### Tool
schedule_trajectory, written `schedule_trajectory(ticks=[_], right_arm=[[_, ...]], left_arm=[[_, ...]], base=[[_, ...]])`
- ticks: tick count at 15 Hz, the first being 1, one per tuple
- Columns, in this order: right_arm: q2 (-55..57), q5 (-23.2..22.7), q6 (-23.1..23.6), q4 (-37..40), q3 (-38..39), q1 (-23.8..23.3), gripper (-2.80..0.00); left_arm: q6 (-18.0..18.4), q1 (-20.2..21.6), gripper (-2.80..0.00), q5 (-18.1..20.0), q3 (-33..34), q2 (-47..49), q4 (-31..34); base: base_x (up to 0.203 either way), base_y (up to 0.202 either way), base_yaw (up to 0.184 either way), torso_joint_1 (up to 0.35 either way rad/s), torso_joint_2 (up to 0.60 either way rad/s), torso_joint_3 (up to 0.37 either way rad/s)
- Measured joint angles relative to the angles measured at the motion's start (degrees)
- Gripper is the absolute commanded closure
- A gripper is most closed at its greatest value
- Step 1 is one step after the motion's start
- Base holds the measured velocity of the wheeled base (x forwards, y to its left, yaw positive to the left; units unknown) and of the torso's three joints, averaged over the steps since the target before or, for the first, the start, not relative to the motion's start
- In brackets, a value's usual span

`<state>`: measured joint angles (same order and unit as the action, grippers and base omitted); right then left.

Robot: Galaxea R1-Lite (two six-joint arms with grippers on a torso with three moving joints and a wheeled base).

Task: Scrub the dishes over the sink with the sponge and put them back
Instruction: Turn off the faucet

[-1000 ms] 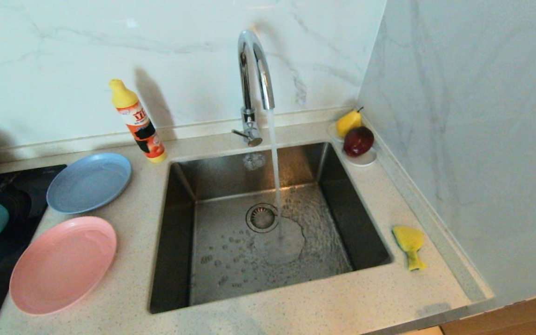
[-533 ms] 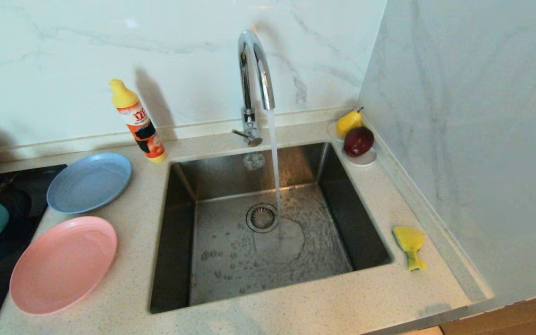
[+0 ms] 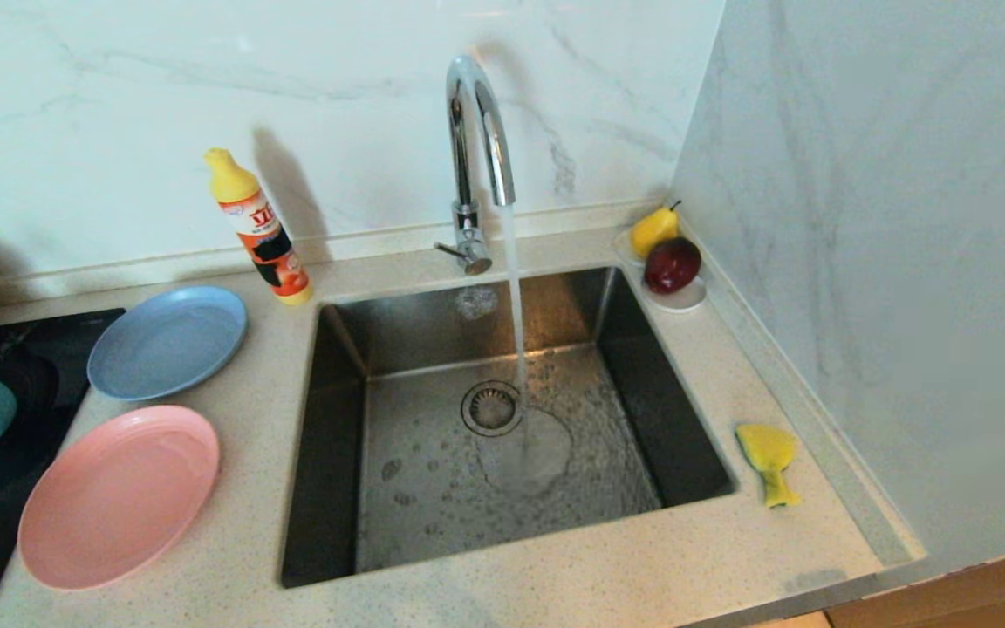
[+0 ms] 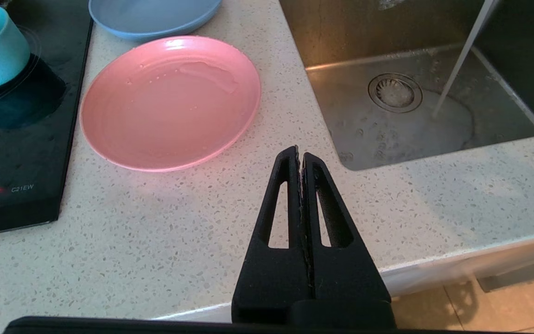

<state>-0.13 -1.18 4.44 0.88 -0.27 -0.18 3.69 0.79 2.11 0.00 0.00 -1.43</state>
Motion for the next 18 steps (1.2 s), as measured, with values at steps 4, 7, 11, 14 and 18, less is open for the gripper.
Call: schedule_trajectory(ticks=[4,7,11,14,18], right_arm=[[0.02,0.00,0.02,-0.02,0.00,0.00,0.00],[0.02,-0.02,0.07,0.00,0.00,0.00,0.00],[0.02,-0.02,0.02,-0.02,0.00,0.00,0.00],[0.02,0.00,0.01,0.00,0.00,0.00,0.00],[0.02,-0.02,-0.01,-0.02,0.00,0.00,0.00]], left_arm=[[0.00,0.02,0.00,-0.02,0.00,0.00,0.02],[0.19,0.02,0.00,-0.11,0.00,0.00,0.06],[0.85,0.00,0.00,0.00,0.00,0.00,0.22],[0.66,0.09,0.00,0.25,-0.50,0.06,0.73],[-0.97,0.02,0.00,3.44,-18.01,5.45,6.16]], base=[[0.000,0.000,0.000,0.000,0.00,0.000],[0.000,0.000,0.000,0.000,0.00,0.000],[0.000,0.000,0.000,0.000,0.00,0.000],[0.000,0.000,0.000,0.000,0.00,0.000],[0.000,0.000,0.000,0.000,0.00,0.000]])
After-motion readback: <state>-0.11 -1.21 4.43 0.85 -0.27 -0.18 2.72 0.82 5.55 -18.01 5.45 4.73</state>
